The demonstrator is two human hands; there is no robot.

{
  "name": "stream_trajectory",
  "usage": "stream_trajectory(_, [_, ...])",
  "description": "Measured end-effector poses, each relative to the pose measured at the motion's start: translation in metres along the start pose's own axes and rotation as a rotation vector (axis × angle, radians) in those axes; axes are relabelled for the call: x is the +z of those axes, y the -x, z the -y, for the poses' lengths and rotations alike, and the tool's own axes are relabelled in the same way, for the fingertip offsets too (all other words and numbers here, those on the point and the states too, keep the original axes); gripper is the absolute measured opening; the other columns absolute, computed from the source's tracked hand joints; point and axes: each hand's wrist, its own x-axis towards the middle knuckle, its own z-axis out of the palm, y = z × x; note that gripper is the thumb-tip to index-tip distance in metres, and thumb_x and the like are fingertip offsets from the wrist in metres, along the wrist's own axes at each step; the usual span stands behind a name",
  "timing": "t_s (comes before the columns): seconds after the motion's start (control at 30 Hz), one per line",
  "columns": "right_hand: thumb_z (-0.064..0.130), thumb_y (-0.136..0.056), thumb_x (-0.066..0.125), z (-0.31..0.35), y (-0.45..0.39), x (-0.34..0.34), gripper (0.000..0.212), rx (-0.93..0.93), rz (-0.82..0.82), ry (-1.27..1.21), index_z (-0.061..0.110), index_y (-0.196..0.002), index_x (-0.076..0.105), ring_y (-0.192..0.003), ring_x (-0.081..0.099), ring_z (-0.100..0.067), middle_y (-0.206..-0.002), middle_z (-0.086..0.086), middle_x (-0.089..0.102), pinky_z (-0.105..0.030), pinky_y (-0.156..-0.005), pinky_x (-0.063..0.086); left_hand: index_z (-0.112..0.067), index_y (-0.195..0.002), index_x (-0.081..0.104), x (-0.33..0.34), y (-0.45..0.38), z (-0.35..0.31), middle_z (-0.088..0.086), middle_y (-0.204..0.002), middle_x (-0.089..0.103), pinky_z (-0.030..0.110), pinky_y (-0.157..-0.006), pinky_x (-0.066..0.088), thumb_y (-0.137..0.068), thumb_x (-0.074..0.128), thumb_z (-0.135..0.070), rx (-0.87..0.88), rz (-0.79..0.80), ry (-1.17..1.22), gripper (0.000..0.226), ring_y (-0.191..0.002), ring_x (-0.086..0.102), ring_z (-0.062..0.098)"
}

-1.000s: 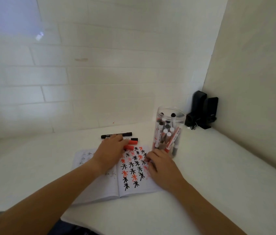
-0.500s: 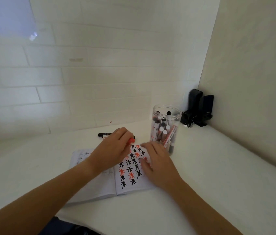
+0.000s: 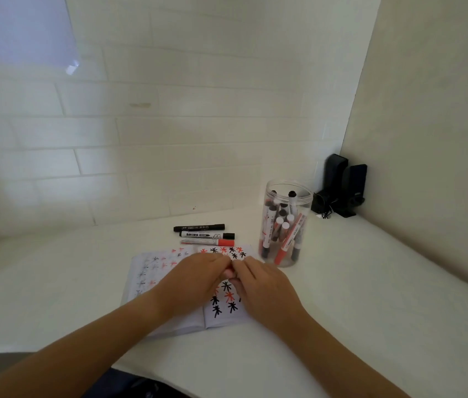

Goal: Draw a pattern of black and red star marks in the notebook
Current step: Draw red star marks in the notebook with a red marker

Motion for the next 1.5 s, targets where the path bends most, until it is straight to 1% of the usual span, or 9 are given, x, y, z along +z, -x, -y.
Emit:
stream_trajectory(0.1, [0.026,-0.097,0.066,0.002,0.001,0.003,0.016,-0.026,-0.002,0.048,0.014,-0.108,0.068,-0.059,0.06,-0.013,-0.081,0.003,0.065,-0.023,-0.046,0.045,-0.026,-0.089,0.05,0.001,0.004,-0.001,-0.016,-0.078,0.053,0.014,-0.065,0.036,-0.104,0.014,-0.06,-0.001,-0.062,0.066,0.052,-0.068,0.047,0.004])
stream_trajectory(0.63, [0.045,-0.111,0.029,0.01,-0.001,-0.007,0.046,0.039,0.06,0.084,0.02,-0.097,0.065,-0.036,0.05,-0.016,-0.056,0.005,0.06,-0.023,-0.04,0.024,-0.02,-0.083,0.052,0.018,0.009,0.003,-0.011,-0.073,0.05,0.03,-0.062,0.04,-0.1,0.045,-0.014,0.01,-0.083,0.1,0.019,-0.066,0.044,0.008])
stream_trajectory(0.8, [0.053,-0.104,0.039,0.009,0.0,-0.007,0.047,0.118,0.06,0.111,0.02,-0.075,0.057,-0.03,0.046,-0.018,-0.045,0.004,0.053,-0.022,-0.037,0.025,-0.022,-0.085,0.055,0.012,0.009,0.001,-0.015,-0.076,0.052,0.023,-0.065,0.037,-0.101,0.038,-0.026,0.007,-0.137,0.13,0.024,-0.069,0.046,0.003])
stream_trajectory(0.93, [0.053,-0.103,0.04,-0.004,0.001,-0.015,0.043,0.189,0.061,0.067,0.019,-0.086,0.06,-0.035,0.051,-0.014,-0.053,0.006,0.058,-0.02,-0.038,0.03,-0.033,-0.088,0.049,0.011,0.016,0.023,-0.02,-0.077,0.05,0.024,-0.066,0.039,-0.105,0.028,-0.051,-0.165,-0.238,0.136,0.033,-0.07,0.048,0.001])
stream_trajectory(1.1, [0.028,-0.106,0.036,-0.007,0.0,-0.019,0.039,0.364,0.109,-0.264,0.02,-0.142,0.049,-0.067,0.06,-0.014,-0.101,0.001,0.065,-0.028,-0.055,0.055,-0.033,-0.118,0.062,0.013,0.024,0.05,-0.016,-0.116,0.059,0.04,-0.09,0.048,-0.1,0.036,-0.052,-0.279,-0.155,0.073,0.037,-0.104,0.056,0.008])
stream_trajectory(1.17, [0.015,-0.107,0.042,-0.008,-0.003,-0.02,0.05,0.359,0.105,-0.358,0.029,-0.155,0.038,-0.065,0.054,-0.014,-0.098,0.004,0.055,-0.024,-0.053,0.05,-0.035,-0.123,0.064,0.016,0.024,0.05,-0.016,-0.127,0.058,0.047,-0.098,0.047,-0.098,0.036,-0.053,-0.295,-0.094,0.054,0.041,-0.116,0.055,0.007])
stream_trajectory(1.27, [0.013,-0.106,0.045,-0.013,-0.007,-0.025,0.037,0.336,0.009,-0.41,0.032,-0.137,0.053,-0.076,0.057,-0.012,-0.104,0.004,0.055,-0.023,-0.063,0.053,-0.042,-0.133,0.059,0.018,0.022,0.051,-0.015,-0.147,0.05,0.053,-0.114,0.033,-0.094,0.025,-0.063,-0.383,0.017,0.063,0.056,-0.141,0.041,0.01])
stream_trajectory(1.4, [0.024,-0.101,0.038,-0.019,0.002,-0.027,0.041,0.518,0.015,-0.641,0.031,-0.131,0.064,-0.09,0.071,-0.019,-0.113,0.013,0.068,-0.041,-0.075,0.062,-0.046,-0.157,0.015,0.015,0.019,0.052,-0.015,-0.165,0.014,0.05,-0.124,0.0,-0.103,0.026,-0.047,-0.448,0.188,0.075,0.055,-0.154,0.002,0.007])
stream_trajectory(1.5, [0.01,-0.097,0.044,-0.027,0.004,-0.029,0.045,0.673,0.078,-0.657,0.032,-0.13,0.064,-0.084,0.075,-0.018,-0.099,0.01,0.075,-0.043,-0.07,0.064,-0.035,-0.16,0.008,0.012,0.02,0.05,-0.008,-0.166,0.018,0.046,-0.125,0.01,-0.098,0.031,-0.031,-0.435,0.06,0.196,0.067,-0.152,0.014,0.011])
